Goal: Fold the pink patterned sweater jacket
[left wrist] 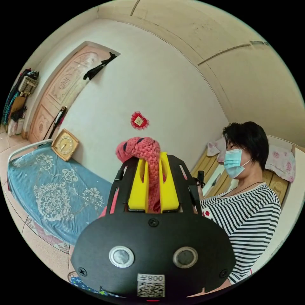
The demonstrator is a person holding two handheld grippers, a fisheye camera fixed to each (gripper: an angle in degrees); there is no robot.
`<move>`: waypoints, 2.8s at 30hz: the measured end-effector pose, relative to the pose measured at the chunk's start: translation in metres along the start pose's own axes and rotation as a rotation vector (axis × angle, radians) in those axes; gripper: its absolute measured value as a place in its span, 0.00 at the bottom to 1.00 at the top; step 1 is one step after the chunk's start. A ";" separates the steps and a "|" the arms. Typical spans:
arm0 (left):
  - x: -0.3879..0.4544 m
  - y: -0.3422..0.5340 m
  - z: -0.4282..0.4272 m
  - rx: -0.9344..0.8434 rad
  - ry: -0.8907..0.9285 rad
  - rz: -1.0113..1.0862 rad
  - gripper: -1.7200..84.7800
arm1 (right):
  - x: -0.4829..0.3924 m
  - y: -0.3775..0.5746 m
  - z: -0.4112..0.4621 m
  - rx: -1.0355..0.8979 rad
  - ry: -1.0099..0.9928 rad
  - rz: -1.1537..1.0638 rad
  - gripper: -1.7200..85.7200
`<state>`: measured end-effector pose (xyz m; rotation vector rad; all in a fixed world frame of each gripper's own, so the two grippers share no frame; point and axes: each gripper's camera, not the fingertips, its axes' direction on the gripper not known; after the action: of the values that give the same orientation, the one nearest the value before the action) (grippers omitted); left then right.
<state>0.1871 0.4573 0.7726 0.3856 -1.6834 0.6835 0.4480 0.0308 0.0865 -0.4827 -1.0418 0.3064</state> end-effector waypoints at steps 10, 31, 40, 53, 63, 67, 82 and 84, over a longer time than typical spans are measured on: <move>-0.062 -0.107 0.050 -0.021 -0.102 -0.009 0.10 | 0.125 -0.058 0.104 -0.033 -0.072 0.071 0.03; -0.599 -0.154 0.444 -1.017 -0.362 -0.584 0.12 | 0.590 -0.008 0.458 -0.507 0.510 1.025 0.02; -0.644 -0.131 0.446 -1.173 -0.491 -0.784 0.13 | 0.613 0.089 0.538 -0.563 0.438 1.369 0.03; -0.704 -0.169 0.603 -1.228 -0.502 -0.551 0.16 | 0.812 0.001 0.698 -0.754 0.652 0.943 0.10; -0.734 -0.182 0.654 -1.353 -0.441 -0.409 0.07 | 0.869 0.001 0.803 -0.908 0.747 0.858 0.09; -0.739 -0.213 0.649 -1.265 -0.357 -0.475 0.05 | 0.872 -0.010 0.822 -0.974 0.697 0.870 0.06; -0.792 -0.414 0.501 -0.884 -0.925 -0.432 0.08 | 0.842 -0.032 0.761 -0.739 0.926 1.060 0.03; -0.789 -0.399 0.527 -0.899 -0.810 -0.416 0.09 | 0.839 -0.034 0.762 -0.690 0.974 1.056 0.03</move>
<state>0.1969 -0.2691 0.0427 0.3511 -2.3506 -0.6454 0.1786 0.5689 1.0472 -1.6122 0.1863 0.5494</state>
